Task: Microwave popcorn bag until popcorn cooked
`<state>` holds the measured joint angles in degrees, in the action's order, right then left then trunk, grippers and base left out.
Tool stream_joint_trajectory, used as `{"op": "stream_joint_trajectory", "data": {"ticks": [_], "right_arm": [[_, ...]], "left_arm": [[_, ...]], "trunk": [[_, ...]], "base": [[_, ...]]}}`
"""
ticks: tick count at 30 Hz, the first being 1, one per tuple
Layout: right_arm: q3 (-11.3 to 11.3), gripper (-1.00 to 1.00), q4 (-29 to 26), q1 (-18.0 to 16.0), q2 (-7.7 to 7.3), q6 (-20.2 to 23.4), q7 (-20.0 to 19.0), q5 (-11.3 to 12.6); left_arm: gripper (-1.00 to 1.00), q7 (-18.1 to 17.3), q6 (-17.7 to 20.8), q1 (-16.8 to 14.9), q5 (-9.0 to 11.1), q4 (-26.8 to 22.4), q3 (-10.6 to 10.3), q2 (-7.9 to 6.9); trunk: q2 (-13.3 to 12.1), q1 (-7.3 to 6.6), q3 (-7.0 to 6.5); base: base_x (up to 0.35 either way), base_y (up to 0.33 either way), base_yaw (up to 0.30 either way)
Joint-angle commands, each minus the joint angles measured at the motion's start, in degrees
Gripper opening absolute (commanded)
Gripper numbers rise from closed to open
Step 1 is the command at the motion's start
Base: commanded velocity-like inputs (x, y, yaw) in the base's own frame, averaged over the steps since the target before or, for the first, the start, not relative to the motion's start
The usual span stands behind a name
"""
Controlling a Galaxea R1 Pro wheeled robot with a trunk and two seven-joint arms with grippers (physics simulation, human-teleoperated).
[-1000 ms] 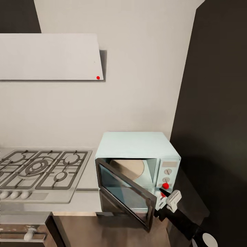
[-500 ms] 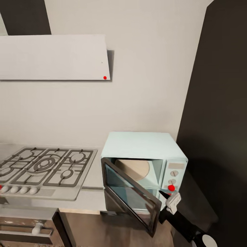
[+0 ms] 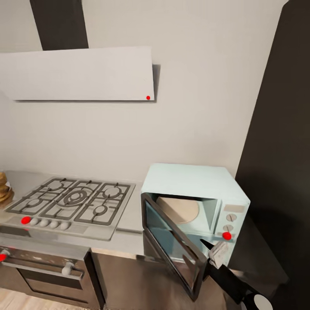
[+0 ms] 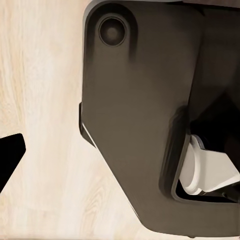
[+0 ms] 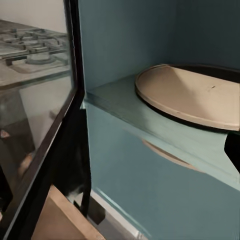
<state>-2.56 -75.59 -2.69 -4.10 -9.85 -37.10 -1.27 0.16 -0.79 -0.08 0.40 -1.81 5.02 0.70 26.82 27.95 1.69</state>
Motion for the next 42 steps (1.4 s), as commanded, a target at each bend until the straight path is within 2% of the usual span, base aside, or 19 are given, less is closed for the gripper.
{"op": "stream_joint_trajectory", "data": {"ticks": [1, 8, 15, 18, 21, 26, 30, 42], "right_arm": [[-0.07, 1.00, 0.02, -0.04, 0.01, -0.27, -0.24, -0.15], [-0.07, 1.00, 0.01, -0.04, 0.06, -0.43, -0.06, -0.07], [-0.13, 1.00, 0.01, -0.04, 0.06, -0.43, 1.93, -0.03], [-0.18, 1.00, 0.01, -0.04, 0.13, -0.43, 4.71, 0.13], [-0.17, 1.00, 0.00, -0.04, 0.14, -0.43, 5.71, 1.32], [-0.17, 1.00, 0.02, -0.04, 0.15, -0.43, 5.97, 2.70], [-0.20, 1.00, 0.01, -0.04, 0.19, -0.43, 5.99, 2.82], [-0.17, 1.00, 0.02, -0.04, 0.21, -0.41, 5.99, 2.81]], "left_arm": [[1.00, 0.02, -0.08, -0.01, 0.04, -0.04, 0.43, 0.01], [1.00, 0.02, -0.08, -0.01, 0.03, -0.06, 0.43, 0.01], [1.00, 0.02, -0.08, -0.01, 0.04, -0.05, 0.43, 0.00], [1.00, 0.02, -0.08, -0.01, 0.02, -0.04, 0.43, 0.02], [1.00, 0.02, -0.08, -0.01, 0.04, -0.04, 0.43, 0.00], [1.00, 0.02, -0.08, -0.01, 0.02, -0.07, 0.43, 0.06], [1.00, 0.02, -0.08, -0.01, 0.03, -0.04, 0.43, 0.03], [1.00, 0.02, -0.08, -0.01, 0.01, -0.04, 0.43, 0.08]], "trunk": [[0.11, 0.03, 0.11], [0.11, 0.03, 0.11], [0.11, 0.03, 0.11], [0.11, 0.03, 0.11], [0.11, 0.03, 0.11], [0.11, 0.03, 0.11], [0.11, 0.03, 0.11], [0.11, 0.03, 0.11]], "base": [[-0.006, 0.000, 0.217], [-0.001, 0.000, 0.225], [0.000, 0.000, 0.235], [0.000, 0.000, 0.239], [0.000, 0.000, 0.239], [-0.100, 0.000, 0.239], [-0.219, 0.026, 0.239], [-0.009, 0.002, 0.240]]}}
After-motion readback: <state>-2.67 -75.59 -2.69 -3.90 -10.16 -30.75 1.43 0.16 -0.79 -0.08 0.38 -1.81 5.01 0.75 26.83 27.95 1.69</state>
